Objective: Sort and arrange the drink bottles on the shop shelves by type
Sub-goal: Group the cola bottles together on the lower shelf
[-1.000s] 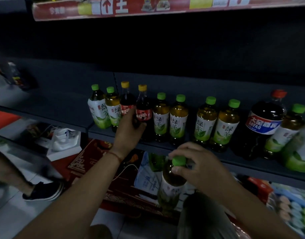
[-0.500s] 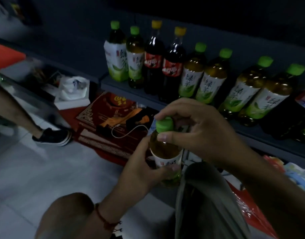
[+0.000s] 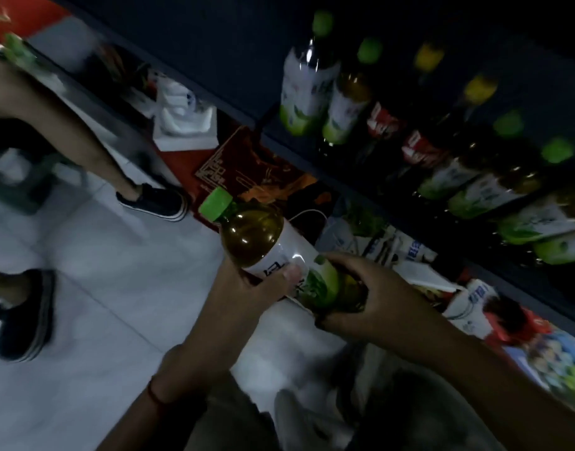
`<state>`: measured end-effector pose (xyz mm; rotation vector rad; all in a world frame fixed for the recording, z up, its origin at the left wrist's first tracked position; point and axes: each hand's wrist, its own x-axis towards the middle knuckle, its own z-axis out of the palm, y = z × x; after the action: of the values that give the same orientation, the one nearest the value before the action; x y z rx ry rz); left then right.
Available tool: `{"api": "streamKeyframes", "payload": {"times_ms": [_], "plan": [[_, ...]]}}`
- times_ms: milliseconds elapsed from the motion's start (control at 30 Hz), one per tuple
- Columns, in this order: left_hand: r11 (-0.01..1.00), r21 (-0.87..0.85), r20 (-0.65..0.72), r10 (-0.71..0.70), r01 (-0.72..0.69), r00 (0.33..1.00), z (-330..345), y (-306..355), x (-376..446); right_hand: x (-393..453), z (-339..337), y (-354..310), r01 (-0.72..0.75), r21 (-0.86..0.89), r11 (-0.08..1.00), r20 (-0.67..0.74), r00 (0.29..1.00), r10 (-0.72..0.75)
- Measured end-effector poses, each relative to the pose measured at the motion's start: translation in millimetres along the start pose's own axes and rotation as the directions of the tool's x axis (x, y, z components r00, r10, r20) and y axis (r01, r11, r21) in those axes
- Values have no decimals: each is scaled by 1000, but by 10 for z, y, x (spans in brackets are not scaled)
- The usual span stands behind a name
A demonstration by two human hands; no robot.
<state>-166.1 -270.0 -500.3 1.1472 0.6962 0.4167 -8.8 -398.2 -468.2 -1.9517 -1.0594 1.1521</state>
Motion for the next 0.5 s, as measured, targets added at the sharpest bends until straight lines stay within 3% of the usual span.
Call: {"api": "streamKeyframes", "payload": {"times_ms": [267,400,500], "plan": [[991,136,-46,19,-13,999,53,2463,-805,-925,-709,-2030,7,-99,995,-100,995,-17],[968,237,29,75,-80,997,19,3399,-989,-1182,-821,-2817,28,-74,997,-241,970,-46],[940,294,91,152,-172,984,-20,3927,-1021,-1265,-772,-3197,75,-56,996,-404,910,-91]]}}
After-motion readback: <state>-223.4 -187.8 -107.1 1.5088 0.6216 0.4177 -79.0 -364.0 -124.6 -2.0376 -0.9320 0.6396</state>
